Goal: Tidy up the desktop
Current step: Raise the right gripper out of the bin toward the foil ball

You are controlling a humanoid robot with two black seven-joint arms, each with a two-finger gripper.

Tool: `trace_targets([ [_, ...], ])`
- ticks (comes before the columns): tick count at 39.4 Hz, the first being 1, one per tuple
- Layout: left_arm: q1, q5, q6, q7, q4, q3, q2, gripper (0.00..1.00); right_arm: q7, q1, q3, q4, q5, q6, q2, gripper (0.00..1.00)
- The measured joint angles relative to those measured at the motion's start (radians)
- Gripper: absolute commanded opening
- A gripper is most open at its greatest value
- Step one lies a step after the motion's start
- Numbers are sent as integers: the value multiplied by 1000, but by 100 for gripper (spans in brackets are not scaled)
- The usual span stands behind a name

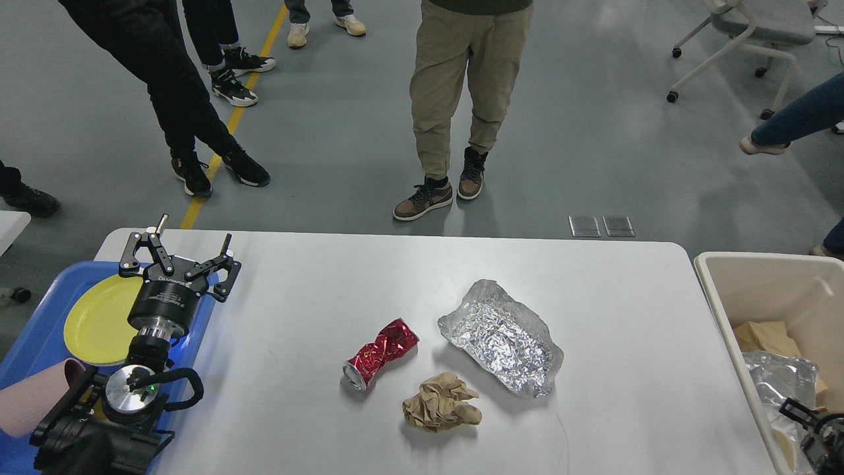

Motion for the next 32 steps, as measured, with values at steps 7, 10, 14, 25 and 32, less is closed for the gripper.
trace_targets([
  [7,0,0,0,0,0,0,0,96,0,42,1,40,-1,0,-29,100],
  [10,0,0,0,1,0,0,0,96,0,74,1,72,-3,1,-50,100],
  [14,0,0,0,1,0,0,0,96,0,133,-2,138,-12,7,-89,100],
  [25,0,0,0,1,0,0,1,96,-1,638,-196,597,-146,144,-205,100],
  [32,0,0,-1,1,0,0,0,96,-2,1050,-376,927,-188,255,-158,100],
])
